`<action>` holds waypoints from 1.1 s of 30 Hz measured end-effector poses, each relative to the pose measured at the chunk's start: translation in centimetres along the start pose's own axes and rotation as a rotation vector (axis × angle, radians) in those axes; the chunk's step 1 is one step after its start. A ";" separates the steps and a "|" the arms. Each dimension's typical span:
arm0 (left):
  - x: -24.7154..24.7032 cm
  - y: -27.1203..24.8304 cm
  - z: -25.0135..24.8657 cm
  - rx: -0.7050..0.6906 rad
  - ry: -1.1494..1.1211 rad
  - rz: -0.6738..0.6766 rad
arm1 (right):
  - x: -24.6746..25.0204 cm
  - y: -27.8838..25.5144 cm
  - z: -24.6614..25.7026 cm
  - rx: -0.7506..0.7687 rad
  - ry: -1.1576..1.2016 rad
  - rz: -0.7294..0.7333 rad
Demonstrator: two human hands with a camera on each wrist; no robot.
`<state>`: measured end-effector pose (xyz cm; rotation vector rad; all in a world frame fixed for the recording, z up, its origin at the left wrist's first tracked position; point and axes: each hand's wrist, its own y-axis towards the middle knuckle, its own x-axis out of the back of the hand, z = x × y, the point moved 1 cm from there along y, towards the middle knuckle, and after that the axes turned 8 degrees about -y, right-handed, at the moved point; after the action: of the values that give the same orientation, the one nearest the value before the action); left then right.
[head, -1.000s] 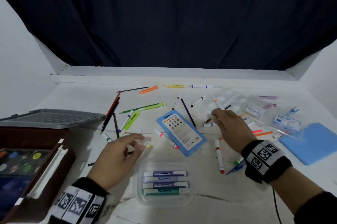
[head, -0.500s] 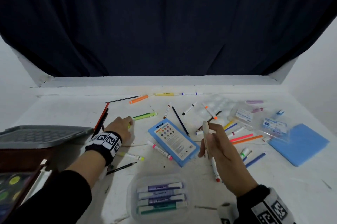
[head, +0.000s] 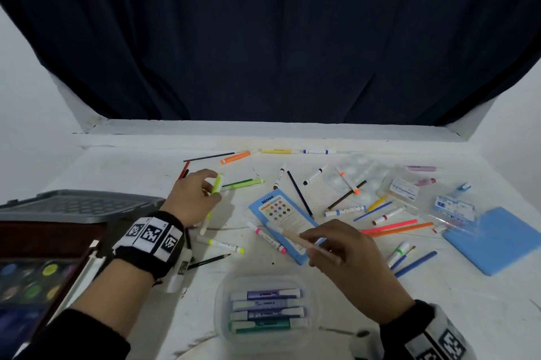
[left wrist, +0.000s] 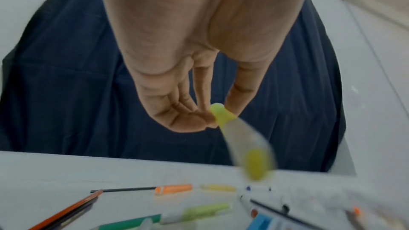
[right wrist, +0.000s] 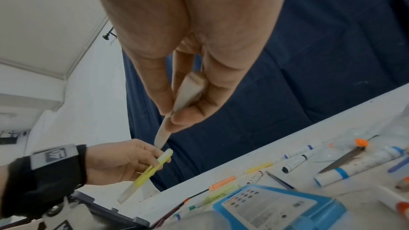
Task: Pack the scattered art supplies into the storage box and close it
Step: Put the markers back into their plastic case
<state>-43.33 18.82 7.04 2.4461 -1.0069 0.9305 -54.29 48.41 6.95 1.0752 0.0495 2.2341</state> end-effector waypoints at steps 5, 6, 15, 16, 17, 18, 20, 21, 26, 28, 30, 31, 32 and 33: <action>1.1 -5.4 -0.2 -0.078 -0.412 -0.051 | -0.9 0.4 1.2 -0.022 0.231 -0.072; 1.1 -6.8 -0.2 -0.068 -0.502 -0.057 | -1.1 0.5 1.4 -0.044 0.301 -0.073; 0.4 -16.1 1.3 0.109 -0.944 -0.053 | -3.2 1.7 3.1 -0.073 0.377 0.115; 0.5 -16.6 1.8 0.125 -0.930 -0.051 | -3.4 1.6 2.8 -0.044 0.260 0.141; 0.7 -17.2 2.4 0.144 -0.920 -0.059 | -3.7 1.4 2.5 0.011 0.096 0.170; 1.0 -17.8 2.9 0.162 -0.916 -0.070 | -4.0 1.2 2.1 0.084 -0.083 0.215; 1.5 -18.6 3.7 0.193 -0.948 -0.098 | -4.6 0.7 1.8 0.194 -0.347 0.352; 1.7 -19.0 3.9 0.205 -0.987 -0.102 | -5.0 0.5 1.6 0.219 -0.426 0.429; 2.6 -19.4 3.5 0.107 -0.831 -0.069 | -6.1 0.0 1.7 0.304 -0.610 0.678; 2.7 -19.2 3.0 0.045 -0.712 -0.035 | -6.6 0.2 1.6 0.321 -0.636 0.680; 2.6 -19.1 2.1 -0.002 -0.634 0.005 | -7.0 0.4 1.5 0.352 -0.660 0.685; 2.6 -19.0 1.6 -0.034 -0.582 0.030 | -7.1 0.4 1.4 0.364 -0.664 0.685; 2.4 -19.0 1.4 -0.064 -0.525 0.056 | -7.1 0.4 1.4 0.366 -0.666 0.681; 2.1 -19.1 1.5 -0.083 -0.472 0.079 | -7.2 0.4 1.2 0.361 -0.671 0.680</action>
<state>-27.83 30.22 6.34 2.6280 -1.2691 0.3204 -50.39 43.67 2.95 2.2638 -0.2420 2.3320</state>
